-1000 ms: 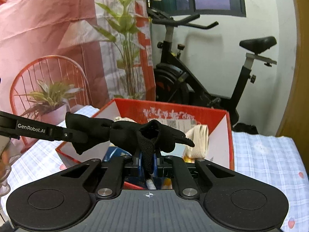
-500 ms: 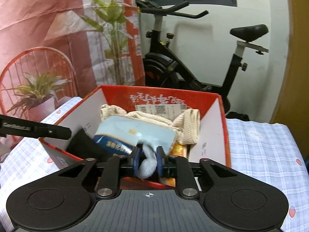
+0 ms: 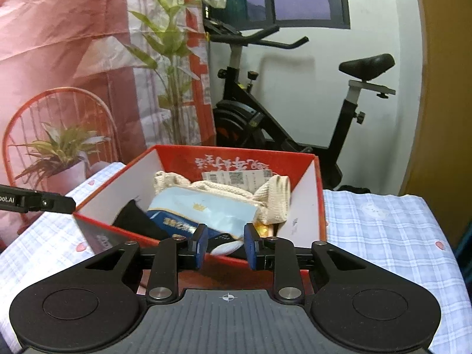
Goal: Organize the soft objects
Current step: 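Lower both tools to the green felt pouch with tassel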
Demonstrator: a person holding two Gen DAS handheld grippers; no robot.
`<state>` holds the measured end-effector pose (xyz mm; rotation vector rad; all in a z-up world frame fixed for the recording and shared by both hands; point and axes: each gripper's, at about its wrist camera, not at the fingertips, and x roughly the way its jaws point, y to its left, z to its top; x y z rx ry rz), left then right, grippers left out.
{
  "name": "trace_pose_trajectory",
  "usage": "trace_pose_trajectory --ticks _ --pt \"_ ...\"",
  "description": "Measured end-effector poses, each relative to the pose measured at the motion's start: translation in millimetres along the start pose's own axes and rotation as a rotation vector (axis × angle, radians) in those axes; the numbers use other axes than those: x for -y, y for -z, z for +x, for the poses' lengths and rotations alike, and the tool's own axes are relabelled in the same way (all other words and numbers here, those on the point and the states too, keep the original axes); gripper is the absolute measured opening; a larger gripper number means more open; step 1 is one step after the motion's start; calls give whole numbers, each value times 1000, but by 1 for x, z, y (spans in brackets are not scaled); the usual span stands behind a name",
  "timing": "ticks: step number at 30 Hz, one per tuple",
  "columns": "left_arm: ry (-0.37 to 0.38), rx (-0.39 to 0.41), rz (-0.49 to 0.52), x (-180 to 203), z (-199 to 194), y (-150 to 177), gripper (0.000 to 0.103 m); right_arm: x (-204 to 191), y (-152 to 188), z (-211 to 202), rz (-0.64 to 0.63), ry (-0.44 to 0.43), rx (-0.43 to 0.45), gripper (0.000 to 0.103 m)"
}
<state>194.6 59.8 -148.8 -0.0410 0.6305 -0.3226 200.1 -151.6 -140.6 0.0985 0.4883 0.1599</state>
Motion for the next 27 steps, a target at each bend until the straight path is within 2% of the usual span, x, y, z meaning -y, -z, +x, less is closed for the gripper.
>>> trace_pose_trajectory --ticks 8,12,15,16,17,20,27 --pt "-19 -44 -33 -16 -9 37 51 -17 26 -17 -30 -43 3 26" --pt "-17 -79 -51 -18 -3 54 51 -18 48 -24 -16 -38 -26 31" --pt "-12 -107 -58 -15 2 67 51 -16 68 -26 -28 -26 -67 43" --pt "-4 -113 -56 -12 3 72 51 -16 74 -27 -42 -21 -78 51" --pt "7 -122 -51 -8 5 77 51 -16 81 -29 -55 -15 -87 52" --pt "32 -141 -26 5 8 86 51 -12 96 -33 -73 3 -115 52" --pt "54 -172 -3 22 16 91 51 2 120 -44 -25 1 -147 53"
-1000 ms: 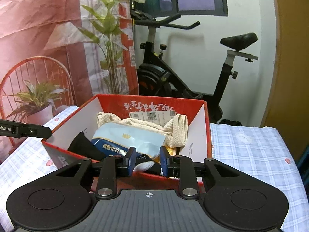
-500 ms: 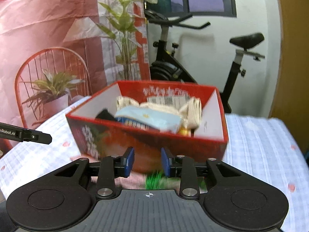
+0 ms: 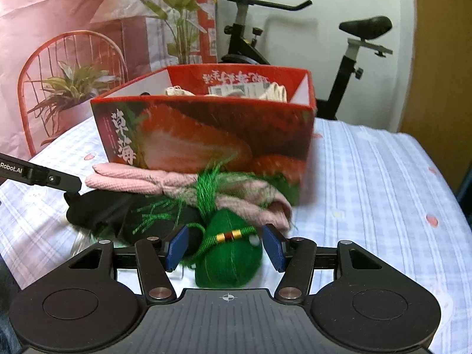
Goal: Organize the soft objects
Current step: 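Lower both tools to the green felt pouch with tassel, then close both grippers on the green felt pouch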
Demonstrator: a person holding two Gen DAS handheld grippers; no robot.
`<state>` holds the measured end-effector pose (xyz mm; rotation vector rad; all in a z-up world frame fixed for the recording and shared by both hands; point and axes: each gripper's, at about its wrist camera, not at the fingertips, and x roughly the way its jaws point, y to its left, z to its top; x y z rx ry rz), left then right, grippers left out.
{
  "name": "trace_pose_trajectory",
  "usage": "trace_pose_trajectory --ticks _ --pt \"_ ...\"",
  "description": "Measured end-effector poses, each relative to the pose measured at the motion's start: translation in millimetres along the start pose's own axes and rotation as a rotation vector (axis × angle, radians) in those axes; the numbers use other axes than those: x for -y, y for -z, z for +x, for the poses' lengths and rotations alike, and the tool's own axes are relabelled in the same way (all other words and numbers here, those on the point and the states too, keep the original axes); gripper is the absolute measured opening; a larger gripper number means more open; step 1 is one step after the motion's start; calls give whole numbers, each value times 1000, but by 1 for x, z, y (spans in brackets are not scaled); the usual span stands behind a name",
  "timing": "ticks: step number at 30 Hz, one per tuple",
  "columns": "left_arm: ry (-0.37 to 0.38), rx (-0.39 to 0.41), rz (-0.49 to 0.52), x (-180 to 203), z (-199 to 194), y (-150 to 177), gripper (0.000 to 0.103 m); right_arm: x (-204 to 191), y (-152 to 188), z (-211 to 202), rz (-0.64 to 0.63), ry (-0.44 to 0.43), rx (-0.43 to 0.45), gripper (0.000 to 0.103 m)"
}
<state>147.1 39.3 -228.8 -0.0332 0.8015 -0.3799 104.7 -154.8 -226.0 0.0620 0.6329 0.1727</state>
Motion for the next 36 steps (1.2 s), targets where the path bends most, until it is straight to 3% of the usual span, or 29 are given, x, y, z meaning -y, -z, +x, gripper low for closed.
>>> trace_pose_trajectory --ticks 11,14,26,31,36 --pt "14 -45 -7 10 16 7 51 10 20 17 32 -41 -94 51" --pt "9 -64 -26 5 23 10 51 6 19 19 33 -55 -86 48" --pt "30 -64 -84 -1 28 9 51 -25 -6 21 -34 -107 0 51" --pt "20 -24 14 22 21 -6 51 -31 -5 20 -78 -79 -6 51" --pt "88 -21 -9 41 27 -18 51 -18 0 19 -43 -71 -21 49"
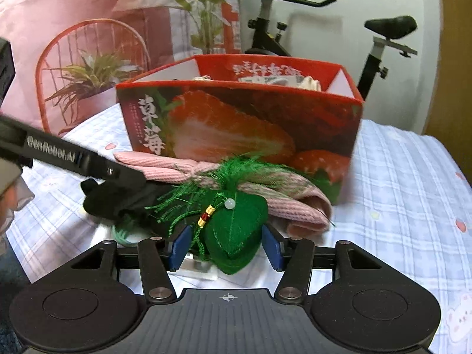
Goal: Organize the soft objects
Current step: 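Close both grippers on the green felt pouch, then lift the green pouch with both grippers into the red box and open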
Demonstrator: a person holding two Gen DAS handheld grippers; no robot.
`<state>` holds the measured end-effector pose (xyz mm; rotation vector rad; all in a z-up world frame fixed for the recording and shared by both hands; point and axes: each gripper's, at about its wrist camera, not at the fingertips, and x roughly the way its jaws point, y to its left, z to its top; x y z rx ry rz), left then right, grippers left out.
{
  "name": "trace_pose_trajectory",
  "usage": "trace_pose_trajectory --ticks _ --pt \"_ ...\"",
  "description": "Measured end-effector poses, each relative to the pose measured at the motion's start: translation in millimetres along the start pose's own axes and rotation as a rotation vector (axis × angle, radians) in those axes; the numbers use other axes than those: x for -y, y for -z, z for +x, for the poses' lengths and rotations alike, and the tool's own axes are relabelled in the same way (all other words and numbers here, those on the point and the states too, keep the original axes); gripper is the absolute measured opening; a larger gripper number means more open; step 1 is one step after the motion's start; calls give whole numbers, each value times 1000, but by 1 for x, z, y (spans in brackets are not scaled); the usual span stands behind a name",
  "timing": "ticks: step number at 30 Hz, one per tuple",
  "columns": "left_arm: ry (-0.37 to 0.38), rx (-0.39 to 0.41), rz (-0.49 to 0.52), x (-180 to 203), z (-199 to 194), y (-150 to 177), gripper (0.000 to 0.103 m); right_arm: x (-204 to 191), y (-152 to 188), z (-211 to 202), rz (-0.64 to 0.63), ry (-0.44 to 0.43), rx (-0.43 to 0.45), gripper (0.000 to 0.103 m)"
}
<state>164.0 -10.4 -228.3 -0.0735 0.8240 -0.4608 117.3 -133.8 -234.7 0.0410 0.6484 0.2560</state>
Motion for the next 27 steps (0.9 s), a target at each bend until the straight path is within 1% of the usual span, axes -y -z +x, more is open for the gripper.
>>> trace_pose_trajectory --ticks 5,11,15,18,21,24,27 --pt "77 -24 -10 25 15 -6 51 12 7 -1 22 5 -8 45" --pt "134 -59 0 51 36 -10 51 17 13 -2 29 1 8 43" --pt "144 -79 12 61 47 -6 51 19 14 -1 50 -3 21 43" --pt "157 -93 -19 60 57 -6 51 21 16 -1 62 -3 27 42" --pt "191 -105 -54 58 66 -5 52 25 19 0 92 -9 35 42" --pt "186 -119 -48 61 74 -1 52 25 21 0 99 -10 41 42" --pt "188 -109 -44 63 73 2 50 25 22 -1 102 -8 44 41"
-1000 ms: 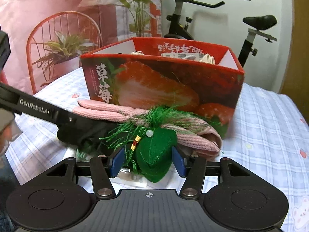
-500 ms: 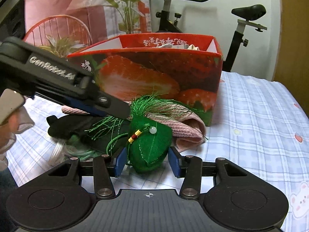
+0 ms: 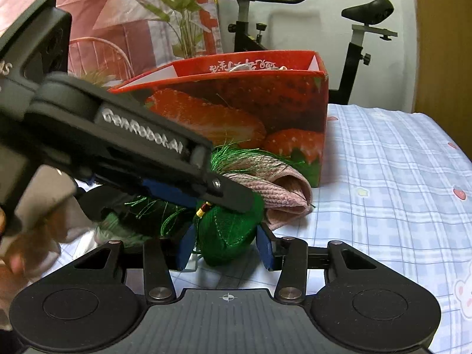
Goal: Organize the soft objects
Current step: 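Lift the green pouch with both grippers into the red box and open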
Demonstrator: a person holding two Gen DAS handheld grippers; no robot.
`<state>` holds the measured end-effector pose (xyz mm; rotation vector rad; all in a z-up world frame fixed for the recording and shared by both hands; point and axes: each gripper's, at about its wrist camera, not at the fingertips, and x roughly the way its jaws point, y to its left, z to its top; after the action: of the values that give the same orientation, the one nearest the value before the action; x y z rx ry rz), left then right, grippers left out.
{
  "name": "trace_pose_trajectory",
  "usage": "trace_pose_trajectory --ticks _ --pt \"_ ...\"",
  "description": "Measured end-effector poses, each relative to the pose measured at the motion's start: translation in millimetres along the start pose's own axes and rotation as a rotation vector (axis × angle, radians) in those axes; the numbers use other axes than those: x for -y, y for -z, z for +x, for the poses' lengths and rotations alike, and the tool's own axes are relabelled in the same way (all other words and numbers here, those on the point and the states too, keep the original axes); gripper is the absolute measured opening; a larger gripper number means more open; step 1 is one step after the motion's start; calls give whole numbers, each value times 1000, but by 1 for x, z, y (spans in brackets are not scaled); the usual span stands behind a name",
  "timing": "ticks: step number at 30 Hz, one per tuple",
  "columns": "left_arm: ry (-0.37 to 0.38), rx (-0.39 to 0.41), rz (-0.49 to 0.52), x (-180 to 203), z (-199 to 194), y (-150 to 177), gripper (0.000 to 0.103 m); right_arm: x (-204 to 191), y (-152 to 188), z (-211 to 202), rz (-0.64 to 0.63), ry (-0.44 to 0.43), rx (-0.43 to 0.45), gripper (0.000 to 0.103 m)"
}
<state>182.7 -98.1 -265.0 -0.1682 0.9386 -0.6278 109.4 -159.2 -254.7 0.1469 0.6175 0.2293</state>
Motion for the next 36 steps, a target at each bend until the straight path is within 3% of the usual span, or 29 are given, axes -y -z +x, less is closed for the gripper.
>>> trace_pose_trajectory --ticks 5,10,15,23,30,36 --pt "3 37 43 9 -16 -6 49 1 -2 -5 15 -11 15 40" --pt "30 133 73 22 -54 -28 49 -3 -26 -25 -5 -22 93 40" --pt "55 264 86 35 -97 -66 49 -4 -77 -50 -31 -57 189 40" --pt "53 404 139 56 -130 -139 49 -1 -176 -66 -150 -60 326 40" --pt "78 433 144 49 -113 -173 49 5 -226 -50 -203 -22 413 41" --pt "53 361 105 30 -74 -172 49 21 -222 -15 -210 3 370 41"
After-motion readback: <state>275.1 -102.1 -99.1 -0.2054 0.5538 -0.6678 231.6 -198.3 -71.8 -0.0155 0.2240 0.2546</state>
